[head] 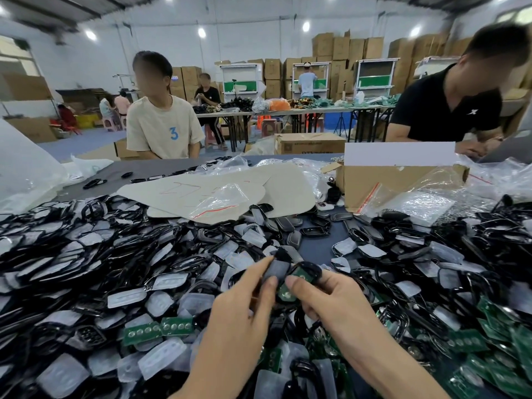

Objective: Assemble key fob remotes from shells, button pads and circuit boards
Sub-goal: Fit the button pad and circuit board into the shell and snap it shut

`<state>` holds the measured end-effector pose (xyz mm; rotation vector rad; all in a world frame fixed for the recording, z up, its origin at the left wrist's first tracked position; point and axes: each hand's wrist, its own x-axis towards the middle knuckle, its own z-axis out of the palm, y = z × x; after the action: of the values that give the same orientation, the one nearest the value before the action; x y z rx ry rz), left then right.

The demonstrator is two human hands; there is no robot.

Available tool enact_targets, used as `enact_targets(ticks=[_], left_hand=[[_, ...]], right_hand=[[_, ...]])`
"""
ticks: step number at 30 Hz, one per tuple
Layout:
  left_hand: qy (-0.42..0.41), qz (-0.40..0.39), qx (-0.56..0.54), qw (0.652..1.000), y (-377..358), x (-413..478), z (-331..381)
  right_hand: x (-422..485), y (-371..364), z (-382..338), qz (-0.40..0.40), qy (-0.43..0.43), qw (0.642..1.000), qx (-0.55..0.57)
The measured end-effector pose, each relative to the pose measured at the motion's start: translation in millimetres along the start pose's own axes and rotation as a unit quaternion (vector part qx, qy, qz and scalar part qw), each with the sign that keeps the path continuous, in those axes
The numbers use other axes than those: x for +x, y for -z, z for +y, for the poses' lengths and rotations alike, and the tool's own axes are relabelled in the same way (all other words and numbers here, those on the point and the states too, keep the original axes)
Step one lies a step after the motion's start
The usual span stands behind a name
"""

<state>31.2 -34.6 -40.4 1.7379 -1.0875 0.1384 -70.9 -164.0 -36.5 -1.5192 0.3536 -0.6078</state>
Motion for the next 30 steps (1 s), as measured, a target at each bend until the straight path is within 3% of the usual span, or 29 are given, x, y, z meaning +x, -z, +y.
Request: enact_targets(ticks=[7, 12, 20, 26, 30], left_hand=[[0.027, 0.028, -0.024, 0.999, -5, 1, -8], [-0.011, 0.007, 0.033, 0.999, -6, -1, -6], [-0.009, 0.010, 0.032, 0.999, -8, -3, -3], [-0.045, 0.047, 0.068, 0.996, -5, -3, -4], [-0.056, 0.032, 0.088, 0.994, -3, -2, -2]], right_hand=[[-4, -4, -6, 0.022, -0.004, 0.999, -0.029], [-7, -5, -10, 0.014, -0.018, 0.997, -0.068], [-9, -7, -16, -0.012, -0.002, 0.994, -0.110], [-7, -4, -14, -0.064, -0.023, 0.996, -0.052], [-7, -3, -11, -0.073, -0.020, 0.996, -0.044]])
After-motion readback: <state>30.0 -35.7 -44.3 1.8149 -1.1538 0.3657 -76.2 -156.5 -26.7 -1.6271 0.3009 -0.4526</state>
